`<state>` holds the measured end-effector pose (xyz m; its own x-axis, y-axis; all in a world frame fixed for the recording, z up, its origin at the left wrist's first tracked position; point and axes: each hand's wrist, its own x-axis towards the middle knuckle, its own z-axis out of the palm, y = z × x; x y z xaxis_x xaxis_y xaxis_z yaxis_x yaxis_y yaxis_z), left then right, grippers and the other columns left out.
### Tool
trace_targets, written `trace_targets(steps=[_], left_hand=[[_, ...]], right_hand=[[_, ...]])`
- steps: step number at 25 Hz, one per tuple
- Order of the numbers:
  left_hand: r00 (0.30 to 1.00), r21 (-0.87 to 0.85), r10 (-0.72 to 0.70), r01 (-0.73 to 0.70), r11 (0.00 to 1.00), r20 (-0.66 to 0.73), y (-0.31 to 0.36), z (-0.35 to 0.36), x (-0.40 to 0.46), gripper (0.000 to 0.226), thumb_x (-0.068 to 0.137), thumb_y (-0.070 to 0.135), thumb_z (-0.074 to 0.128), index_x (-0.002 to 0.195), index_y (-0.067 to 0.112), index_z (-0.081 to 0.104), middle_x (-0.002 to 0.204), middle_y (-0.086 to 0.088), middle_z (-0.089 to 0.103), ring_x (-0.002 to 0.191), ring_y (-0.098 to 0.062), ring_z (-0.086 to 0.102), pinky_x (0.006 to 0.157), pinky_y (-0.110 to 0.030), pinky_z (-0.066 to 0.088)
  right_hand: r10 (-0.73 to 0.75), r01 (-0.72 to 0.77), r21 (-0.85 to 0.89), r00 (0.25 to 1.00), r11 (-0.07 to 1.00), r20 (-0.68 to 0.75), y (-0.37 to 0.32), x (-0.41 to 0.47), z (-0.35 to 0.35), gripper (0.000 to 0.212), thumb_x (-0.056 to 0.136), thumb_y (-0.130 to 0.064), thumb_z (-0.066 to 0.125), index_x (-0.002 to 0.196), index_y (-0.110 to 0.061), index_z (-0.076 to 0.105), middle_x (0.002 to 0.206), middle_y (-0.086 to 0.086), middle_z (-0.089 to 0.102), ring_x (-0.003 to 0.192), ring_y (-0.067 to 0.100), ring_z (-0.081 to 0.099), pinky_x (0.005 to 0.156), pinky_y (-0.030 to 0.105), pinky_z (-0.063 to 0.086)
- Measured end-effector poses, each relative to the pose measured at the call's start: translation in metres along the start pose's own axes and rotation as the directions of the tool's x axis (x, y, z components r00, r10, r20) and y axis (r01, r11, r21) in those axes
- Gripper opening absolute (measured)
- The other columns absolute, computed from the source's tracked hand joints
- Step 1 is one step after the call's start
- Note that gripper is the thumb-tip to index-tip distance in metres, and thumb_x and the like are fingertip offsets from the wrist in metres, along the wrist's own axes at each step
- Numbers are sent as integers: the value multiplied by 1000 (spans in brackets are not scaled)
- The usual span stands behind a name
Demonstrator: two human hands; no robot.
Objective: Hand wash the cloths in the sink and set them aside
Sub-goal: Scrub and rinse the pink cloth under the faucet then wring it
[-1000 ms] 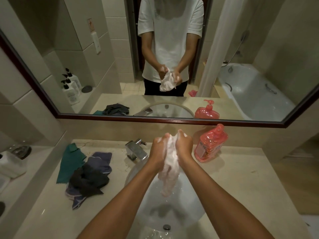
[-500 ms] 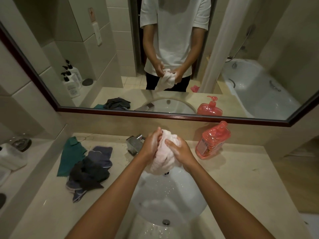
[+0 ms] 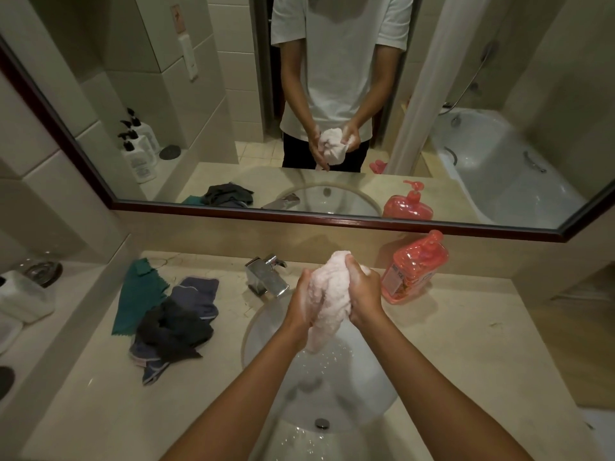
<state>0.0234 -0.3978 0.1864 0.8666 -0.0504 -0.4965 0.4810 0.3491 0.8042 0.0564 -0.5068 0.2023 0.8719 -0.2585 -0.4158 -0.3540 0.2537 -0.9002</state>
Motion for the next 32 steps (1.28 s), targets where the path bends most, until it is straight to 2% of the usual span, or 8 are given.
trace_targets(steps=[4, 10, 14, 17, 20, 24, 29, 32], left_hand=[[1000, -368, -4, 2, 930, -3, 3, 17, -1, 53, 90, 61, 53, 111, 17, 76, 115, -20, 72, 102, -33, 72, 81, -40, 61], [938, -80, 140, -174, 981, -318, 13, 15, 8, 34, 100, 37, 58, 102, 5, 69, 96, -17, 74, 96, -34, 71, 81, -35, 59], [882, -208, 83, -199, 958, -464, 26, 14, 10, 30, 104, 46, 47, 106, 22, 64, 105, -2, 70, 109, -28, 64, 93, -38, 55], [880, -154, 95, -187, 970, -465, 18, 13, 12, 35, 106, 48, 38, 109, 22, 61, 114, -8, 69, 108, -28, 66, 100, -48, 52], [881, 95, 308, -294, 951, -360, 4, 11, 5, 30, 107, 43, 36, 112, 34, 64, 113, -2, 71, 99, -16, 70, 88, -38, 59], [917, 273, 324, -258, 927, -234, -6, -8, 5, 30, 106, 40, 43, 123, 35, 67, 122, 4, 70, 107, -10, 68, 92, -32, 57], [994, -44, 6, -10, 999, -109, -28, -39, 3, 38, 106, 44, 42, 142, 34, 50, 135, -2, 62, 119, -29, 64, 86, -60, 58], [980, -44, -38, 30, 999, -196, -40, -48, 8, 32, 101, 49, 51, 131, 39, 55, 127, -1, 65, 107, -27, 68, 67, -51, 62]], right_hand=[[-40, 39, -132, 999, 990, -5, 10, -11, 8, 38, 102, -30, 53, 74, -11, 70, 63, 2, 73, 57, 12, 70, 50, 20, 50], [-25, 65, -213, 983, 975, 183, 23, -26, 6, 45, 106, -43, 34, 92, -22, 71, 85, -2, 77, 79, 5, 73, 60, 16, 52], [158, -176, 99, 974, 979, 161, 36, -31, -6, 45, 102, -52, 42, 127, -22, 65, 127, 9, 66, 121, 28, 62, 103, 48, 50], [233, -364, 306, 891, 880, 390, 38, -38, 1, 55, 101, -57, 35, 120, -23, 74, 128, 11, 69, 121, 29, 64, 104, 47, 48], [260, -384, 369, 902, 846, 344, 44, -39, 17, 58, 102, -51, 39, 130, -8, 66, 126, 17, 68, 117, 30, 66, 98, 38, 53], [164, -186, 158, 976, 970, 140, 52, -21, 18, 39, 103, -40, 50, 125, -13, 67, 116, 14, 73, 107, 32, 70, 85, 42, 59], [73, -67, -165, 997, 984, 35, 68, -2, 20, 24, 96, -33, 64, 92, -11, 74, 87, 13, 76, 84, 37, 74, 70, 45, 59], [49, -55, -314, 998, 948, -26, 86, 5, 25, 31, 94, -33, 66, 77, -9, 72, 75, 12, 74, 72, 32, 74, 67, 42, 59]])
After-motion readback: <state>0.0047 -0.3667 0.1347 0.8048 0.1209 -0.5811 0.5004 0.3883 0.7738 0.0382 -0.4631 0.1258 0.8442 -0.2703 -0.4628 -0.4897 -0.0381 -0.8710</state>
